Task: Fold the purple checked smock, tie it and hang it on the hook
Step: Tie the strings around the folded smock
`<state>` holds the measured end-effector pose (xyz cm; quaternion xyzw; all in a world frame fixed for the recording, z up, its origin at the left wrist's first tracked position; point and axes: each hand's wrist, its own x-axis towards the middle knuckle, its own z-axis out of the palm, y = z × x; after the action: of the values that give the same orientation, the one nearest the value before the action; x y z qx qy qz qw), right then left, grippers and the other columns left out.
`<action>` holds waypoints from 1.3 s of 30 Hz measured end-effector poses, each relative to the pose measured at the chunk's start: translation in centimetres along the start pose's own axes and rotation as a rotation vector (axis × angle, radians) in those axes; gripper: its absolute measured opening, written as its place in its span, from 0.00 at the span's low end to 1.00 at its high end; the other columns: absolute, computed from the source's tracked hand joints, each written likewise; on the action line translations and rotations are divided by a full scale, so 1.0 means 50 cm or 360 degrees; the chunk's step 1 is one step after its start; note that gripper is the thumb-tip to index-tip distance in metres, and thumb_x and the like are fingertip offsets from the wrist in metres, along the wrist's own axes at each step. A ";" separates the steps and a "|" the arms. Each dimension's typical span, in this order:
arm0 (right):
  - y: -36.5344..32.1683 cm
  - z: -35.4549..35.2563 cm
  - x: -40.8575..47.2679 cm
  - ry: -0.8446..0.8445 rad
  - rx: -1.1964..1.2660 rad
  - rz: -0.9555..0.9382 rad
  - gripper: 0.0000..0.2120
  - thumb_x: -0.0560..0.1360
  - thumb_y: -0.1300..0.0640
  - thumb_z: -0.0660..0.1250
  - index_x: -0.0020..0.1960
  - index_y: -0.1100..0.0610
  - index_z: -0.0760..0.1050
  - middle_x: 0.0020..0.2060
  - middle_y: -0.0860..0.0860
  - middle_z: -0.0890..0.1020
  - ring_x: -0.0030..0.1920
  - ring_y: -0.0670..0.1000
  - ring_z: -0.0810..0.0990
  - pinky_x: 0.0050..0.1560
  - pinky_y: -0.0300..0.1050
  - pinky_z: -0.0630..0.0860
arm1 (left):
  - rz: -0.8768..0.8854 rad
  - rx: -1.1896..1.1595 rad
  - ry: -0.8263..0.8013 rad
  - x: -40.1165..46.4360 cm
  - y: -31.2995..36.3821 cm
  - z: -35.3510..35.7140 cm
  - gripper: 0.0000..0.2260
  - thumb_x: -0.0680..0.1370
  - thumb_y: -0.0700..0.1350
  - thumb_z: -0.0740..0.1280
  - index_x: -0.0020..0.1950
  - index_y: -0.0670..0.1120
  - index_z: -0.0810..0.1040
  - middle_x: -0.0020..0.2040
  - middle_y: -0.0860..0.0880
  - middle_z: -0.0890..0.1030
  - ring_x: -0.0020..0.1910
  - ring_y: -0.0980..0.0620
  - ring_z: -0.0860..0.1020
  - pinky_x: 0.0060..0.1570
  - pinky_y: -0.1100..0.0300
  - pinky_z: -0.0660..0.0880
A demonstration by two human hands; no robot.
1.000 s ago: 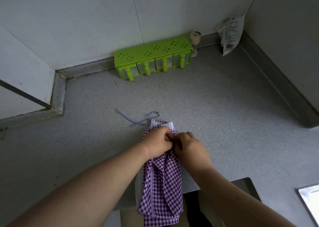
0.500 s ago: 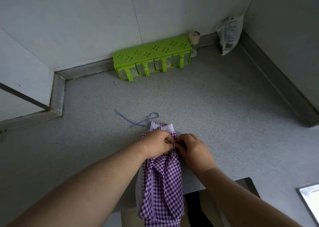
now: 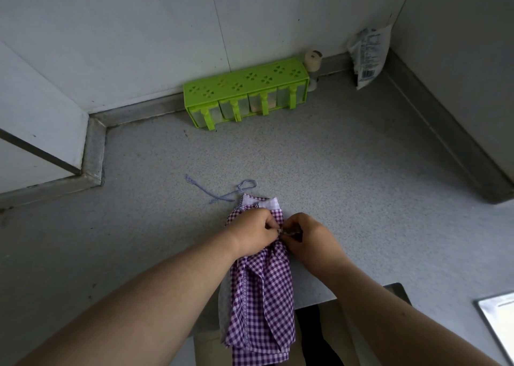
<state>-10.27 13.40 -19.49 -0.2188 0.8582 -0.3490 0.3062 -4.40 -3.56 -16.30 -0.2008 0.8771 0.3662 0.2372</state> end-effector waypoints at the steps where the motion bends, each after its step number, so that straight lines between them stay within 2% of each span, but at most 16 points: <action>1: 0.000 -0.004 -0.002 -0.0035 -0.0007 0.0019 0.09 0.76 0.53 0.72 0.55 0.46 0.77 0.43 0.39 0.81 0.43 0.36 0.79 0.39 0.29 0.73 | 0.0002 0.0010 -0.0006 -0.002 0.001 0.000 0.07 0.81 0.45 0.67 0.45 0.47 0.84 0.46 0.44 0.87 0.46 0.45 0.85 0.53 0.44 0.81; 4: -0.002 -0.015 -0.005 -0.0100 -0.0064 0.0078 0.08 0.75 0.54 0.72 0.54 0.47 0.78 0.44 0.42 0.82 0.44 0.40 0.80 0.43 0.33 0.75 | -0.0036 0.0021 0.0017 0.000 0.001 0.001 0.11 0.82 0.45 0.66 0.52 0.37 0.82 0.48 0.38 0.85 0.37 0.49 0.79 0.45 0.45 0.80; 7: -0.012 -0.019 -0.004 -0.0157 -0.0235 0.0108 0.04 0.76 0.54 0.69 0.50 0.48 0.79 0.44 0.45 0.82 0.44 0.47 0.81 0.48 0.44 0.80 | -0.0049 0.0037 0.0040 -0.001 0.002 0.001 0.08 0.82 0.45 0.65 0.50 0.42 0.80 0.45 0.43 0.84 0.36 0.53 0.77 0.39 0.54 0.74; 10: -0.033 -0.026 0.003 -0.0239 -0.0432 0.0169 0.03 0.78 0.55 0.67 0.47 0.50 0.79 0.43 0.50 0.83 0.44 0.50 0.81 0.47 0.45 0.81 | -0.0049 0.0024 0.0039 -0.003 0.000 0.000 0.05 0.82 0.45 0.65 0.48 0.46 0.78 0.44 0.47 0.83 0.36 0.55 0.76 0.37 0.58 0.72; 14: -0.048 -0.033 0.005 -0.0390 -0.0628 0.0157 0.07 0.79 0.54 0.66 0.53 0.51 0.82 0.47 0.51 0.83 0.48 0.52 0.82 0.54 0.48 0.81 | -0.0044 0.0014 0.0056 -0.004 -0.003 0.003 0.06 0.82 0.44 0.66 0.46 0.46 0.78 0.44 0.45 0.84 0.36 0.55 0.76 0.39 0.56 0.74; 17: -0.037 -0.028 -0.005 -0.0274 -0.0565 0.0085 0.05 0.78 0.53 0.67 0.51 0.49 0.81 0.45 0.48 0.83 0.45 0.49 0.81 0.50 0.46 0.80 | -0.0050 -0.0037 0.0045 -0.005 -0.003 0.002 0.05 0.81 0.46 0.67 0.46 0.50 0.78 0.44 0.50 0.83 0.40 0.55 0.79 0.41 0.58 0.75; 21: -0.020 -0.036 0.004 -0.0199 -0.0220 0.0079 0.07 0.80 0.57 0.64 0.54 0.49 0.78 0.47 0.46 0.81 0.44 0.43 0.78 0.44 0.37 0.75 | -0.0015 -0.0138 0.0011 -0.010 -0.001 -0.004 0.02 0.79 0.47 0.68 0.48 0.53 0.81 0.46 0.55 0.83 0.46 0.55 0.82 0.51 0.55 0.80; 23: -0.030 -0.047 0.016 -0.0091 0.0003 0.0134 0.10 0.82 0.57 0.60 0.60 0.49 0.76 0.51 0.46 0.80 0.47 0.43 0.79 0.48 0.40 0.77 | -0.0011 -0.0290 0.0122 -0.016 -0.006 -0.010 0.04 0.78 0.49 0.67 0.44 0.53 0.80 0.40 0.56 0.82 0.41 0.55 0.80 0.48 0.54 0.78; 26: -0.056 -0.050 0.036 -0.0090 0.0188 0.0171 0.16 0.83 0.52 0.60 0.70 0.49 0.70 0.59 0.45 0.79 0.54 0.46 0.80 0.56 0.44 0.79 | -0.0076 -0.0323 0.0591 -0.017 -0.019 -0.022 0.12 0.80 0.47 0.67 0.37 0.47 0.75 0.32 0.52 0.77 0.32 0.52 0.74 0.37 0.55 0.71; 28: -0.074 -0.042 0.057 -0.0142 0.0246 0.0212 0.20 0.82 0.46 0.62 0.73 0.47 0.67 0.63 0.46 0.80 0.56 0.48 0.81 0.55 0.44 0.79 | -0.0273 -0.0239 0.0845 -0.017 -0.029 -0.034 0.14 0.80 0.50 0.67 0.36 0.46 0.74 0.33 0.50 0.78 0.33 0.52 0.76 0.33 0.55 0.70; 29: -0.083 -0.038 0.064 -0.0182 0.0246 0.0238 0.22 0.81 0.43 0.63 0.73 0.47 0.67 0.62 0.47 0.81 0.56 0.49 0.82 0.54 0.45 0.79 | -0.0417 -0.0251 0.0858 -0.014 -0.039 -0.038 0.15 0.80 0.53 0.67 0.38 0.46 0.75 0.35 0.50 0.80 0.35 0.52 0.78 0.34 0.56 0.71; 31: -0.094 -0.028 0.082 -0.0257 0.0240 0.0273 0.25 0.78 0.40 0.65 0.71 0.50 0.69 0.61 0.50 0.82 0.58 0.54 0.82 0.56 0.50 0.80 | -0.0685 -0.0443 0.0690 -0.003 -0.066 -0.039 0.22 0.79 0.64 0.64 0.47 0.46 0.83 0.43 0.49 0.85 0.45 0.49 0.83 0.45 0.55 0.78; 33: -0.103 -0.022 0.090 -0.0323 0.0240 0.0276 0.23 0.76 0.43 0.67 0.69 0.50 0.73 0.59 0.49 0.82 0.59 0.53 0.82 0.58 0.50 0.79 | -0.0782 -0.0605 0.0506 0.011 -0.098 -0.032 0.34 0.73 0.74 0.58 0.58 0.49 0.85 0.52 0.49 0.87 0.54 0.46 0.84 0.60 0.50 0.79; 35: -0.111 -0.019 0.089 -0.0394 0.0323 0.0238 0.16 0.76 0.47 0.68 0.62 0.49 0.78 0.53 0.47 0.85 0.55 0.50 0.83 0.60 0.52 0.80 | -0.0775 -0.0806 0.0441 0.042 -0.144 -0.012 0.39 0.68 0.81 0.58 0.59 0.53 0.86 0.54 0.50 0.87 0.55 0.47 0.84 0.63 0.47 0.78; 37: -0.120 -0.018 0.077 -0.0432 0.0456 0.0235 0.10 0.76 0.49 0.68 0.56 0.49 0.79 0.50 0.50 0.85 0.52 0.50 0.84 0.59 0.55 0.81 | -0.0791 -0.1084 0.0417 0.039 -0.128 -0.014 0.36 0.66 0.79 0.63 0.56 0.53 0.86 0.50 0.51 0.89 0.52 0.47 0.86 0.61 0.45 0.80; 39: -0.132 -0.019 0.064 -0.0426 0.0531 0.0226 0.08 0.76 0.50 0.69 0.54 0.50 0.78 0.49 0.53 0.85 0.51 0.52 0.84 0.57 0.55 0.82 | -0.0773 -0.1247 0.0333 0.017 -0.085 -0.028 0.26 0.74 0.70 0.63 0.54 0.51 0.87 0.47 0.49 0.89 0.50 0.46 0.87 0.58 0.45 0.82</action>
<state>-12.16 7.58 -15.29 -0.1485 0.7535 -0.4316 0.4731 -3.21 -7.49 -18.23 -0.5103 0.6198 0.5812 0.1329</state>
